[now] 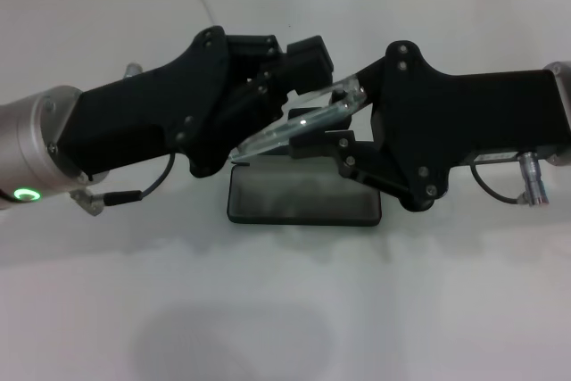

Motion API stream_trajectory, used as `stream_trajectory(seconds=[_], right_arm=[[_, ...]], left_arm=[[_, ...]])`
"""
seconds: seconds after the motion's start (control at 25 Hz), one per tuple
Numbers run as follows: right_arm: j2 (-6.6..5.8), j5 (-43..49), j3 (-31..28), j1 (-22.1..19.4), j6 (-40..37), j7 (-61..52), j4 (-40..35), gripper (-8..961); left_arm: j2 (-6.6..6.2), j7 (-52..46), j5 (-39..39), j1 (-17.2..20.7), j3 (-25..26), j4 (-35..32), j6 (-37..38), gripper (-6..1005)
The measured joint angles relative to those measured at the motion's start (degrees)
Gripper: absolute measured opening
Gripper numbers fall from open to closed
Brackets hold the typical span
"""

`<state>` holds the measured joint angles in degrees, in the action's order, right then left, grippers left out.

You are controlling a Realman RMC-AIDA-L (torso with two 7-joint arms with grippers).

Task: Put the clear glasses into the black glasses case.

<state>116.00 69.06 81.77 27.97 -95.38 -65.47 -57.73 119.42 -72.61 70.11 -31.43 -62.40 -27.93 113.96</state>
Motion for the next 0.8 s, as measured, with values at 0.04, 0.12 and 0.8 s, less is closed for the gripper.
stream_trajectory(seconds=[0.04, 0.12, 0.8], right_arm=[[0.00, -0.01, 0.00, -0.04, 0.00, 0.00, 0.00, 51], [0.01, -0.03, 0.01, -0.13, 0.00, 0.00, 0.00, 51], [0.01, -0.61, -0.05, -0.79, -0.10, 0.50, -0.01, 49]], left_arm=[[0.00, 0.01, 0.00, 0.01, -0.18, 0.00, 0.01, 82], [0.02, 0.07, 0.00, 0.05, -0.40, 0.02, 0.01, 82], [0.06, 3.66, -7.29, 3.82, 0.54, 1.06, -0.34, 82]])
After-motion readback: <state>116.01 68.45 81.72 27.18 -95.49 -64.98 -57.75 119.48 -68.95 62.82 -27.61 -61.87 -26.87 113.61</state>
